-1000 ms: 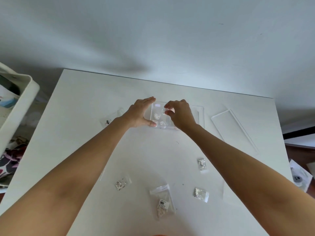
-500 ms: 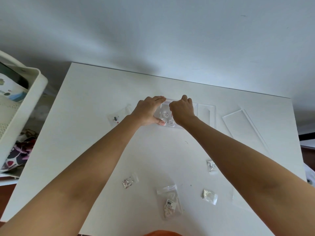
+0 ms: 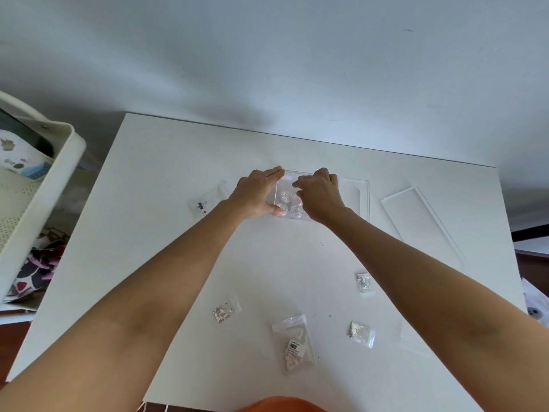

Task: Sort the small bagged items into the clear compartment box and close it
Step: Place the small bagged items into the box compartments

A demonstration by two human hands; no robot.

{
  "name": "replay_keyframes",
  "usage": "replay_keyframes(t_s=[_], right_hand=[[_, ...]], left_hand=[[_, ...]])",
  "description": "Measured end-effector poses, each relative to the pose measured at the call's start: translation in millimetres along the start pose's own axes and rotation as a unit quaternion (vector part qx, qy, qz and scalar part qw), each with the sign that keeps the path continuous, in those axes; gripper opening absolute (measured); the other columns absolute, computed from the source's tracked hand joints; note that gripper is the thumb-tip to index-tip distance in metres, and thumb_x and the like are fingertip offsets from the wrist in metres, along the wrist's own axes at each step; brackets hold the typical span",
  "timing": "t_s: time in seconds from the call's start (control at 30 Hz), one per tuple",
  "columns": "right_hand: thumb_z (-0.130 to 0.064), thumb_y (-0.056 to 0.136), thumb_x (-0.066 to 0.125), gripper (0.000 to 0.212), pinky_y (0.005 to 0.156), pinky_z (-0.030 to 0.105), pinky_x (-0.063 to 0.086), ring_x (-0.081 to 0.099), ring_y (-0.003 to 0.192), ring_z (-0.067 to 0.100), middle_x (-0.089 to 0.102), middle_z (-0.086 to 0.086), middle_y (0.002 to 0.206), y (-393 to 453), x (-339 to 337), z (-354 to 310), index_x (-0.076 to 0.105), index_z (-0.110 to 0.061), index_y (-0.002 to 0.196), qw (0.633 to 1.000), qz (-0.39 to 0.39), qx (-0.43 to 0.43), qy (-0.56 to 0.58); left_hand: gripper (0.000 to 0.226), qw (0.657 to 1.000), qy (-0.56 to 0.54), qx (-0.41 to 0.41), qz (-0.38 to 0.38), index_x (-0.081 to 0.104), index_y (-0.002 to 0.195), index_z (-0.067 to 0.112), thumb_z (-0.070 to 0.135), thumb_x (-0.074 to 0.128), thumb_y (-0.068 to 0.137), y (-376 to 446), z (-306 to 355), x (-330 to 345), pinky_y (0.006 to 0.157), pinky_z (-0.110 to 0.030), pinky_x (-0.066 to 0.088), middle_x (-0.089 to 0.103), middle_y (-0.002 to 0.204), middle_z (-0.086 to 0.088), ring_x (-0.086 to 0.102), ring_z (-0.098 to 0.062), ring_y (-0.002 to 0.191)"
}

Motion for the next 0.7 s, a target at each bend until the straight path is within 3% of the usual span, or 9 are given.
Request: replay_keyframes(t_s=[0.1, 0.2, 0.3, 0.47, 0.57, 0.7], right_hand=[[-0.01, 0.092, 0.055, 0.03, 0.095, 0.041, 0.032, 0.044, 0.12, 0.032, 0.06, 0.006, 0.129, -19, -16, 12, 0.063, -0.018, 0.121, 0.995, 0.078, -0.002, 0.068], [-0.003, 0.088, 0.058, 0.025, 0.088, 0.042, 0.04, 0.054, 0.103, 0.035, 0.065, 0.011, 0.108, -52, -29, 33, 0.067, -0.013, 0.109, 0.98, 0.158, 0.015, 0.12], [0.0, 0.087, 0.059, 0.018, 0.08, 0.042, 0.048, 0.058, 0.088, 0.036, 0.065, 0.015, 0.092, -95, -25, 62, 0.068, -0.009, 0.099, 0.969, 0.176, 0.067, 0.16], [-0.003, 0.084, 0.066, 0.015, 0.079, 0.031, 0.045, 0.063, 0.087, 0.032, 0.065, 0.016, 0.091, -164, 15, 100, 0.068, -0.007, 0.098, 0.962, 0.072, 0.173, 0.197], [-0.015, 0.08, 0.074, 0.036, 0.086, 0.033, 0.046, 0.061, 0.095, 0.032, 0.06, 0.019, 0.102, -191, 36, 108, 0.063, -0.01, 0.114, 0.958, -0.016, 0.199, 0.205], [-0.02, 0.078, 0.076, 0.059, 0.087, 0.036, 0.048, 0.054, 0.092, 0.032, 0.049, 0.016, 0.104, -207, 49, 102, 0.052, -0.023, 0.132, 0.965, -0.066, 0.175, 0.186]], left_hand=[[0.095, 0.999, -0.043, -0.012, 0.028, 0.019, 0.15, 0.018, 0.038, 0.075, 0.075, -14, 1, 3, 0.109, -0.047, 0.033, 0.019, 0.16, -0.001, 0.026, -0.026, 0.143], [0.091, 0.995, -0.075, -0.031, 0.055, 0.022, 0.149, 0.016, 0.037, 0.074, 0.077, -42, 1, 8, 0.111, -0.047, 0.035, 0.024, 0.158, -0.007, 0.028, -0.028, 0.141], [0.078, 0.992, -0.101, -0.045, 0.053, 0.036, 0.143, 0.012, 0.029, 0.075, 0.078, -81, -6, 21, 0.108, -0.041, 0.038, 0.039, 0.145, -0.011, 0.039, -0.029, 0.133], [0.064, 0.983, -0.144, -0.113, -0.006, 0.05, 0.131, 0.011, 0.024, 0.078, 0.076, -145, -20, 47, 0.093, -0.028, 0.044, 0.053, 0.124, -0.009, 0.053, -0.021, 0.106], [0.064, 0.977, -0.133, -0.152, -0.063, 0.055, 0.122, 0.015, 0.028, 0.084, 0.067, -172, -25, 59, 0.082, -0.024, 0.044, 0.052, 0.107, -0.001, 0.051, -0.014, 0.087], [0.064, 0.975, -0.099, -0.174, -0.093, 0.052, 0.115, 0.021, 0.028, 0.085, 0.061, -200, -22, 71, 0.076, -0.023, 0.043, 0.048, 0.105, 0.003, 0.051, -0.012, 0.085]])
Point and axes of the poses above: each hand's wrist, its own y-axis towards the middle knuckle, its own x-axis out of the palm, z = x × y, the point moved 3 cm from there along y, towards the middle knuckle
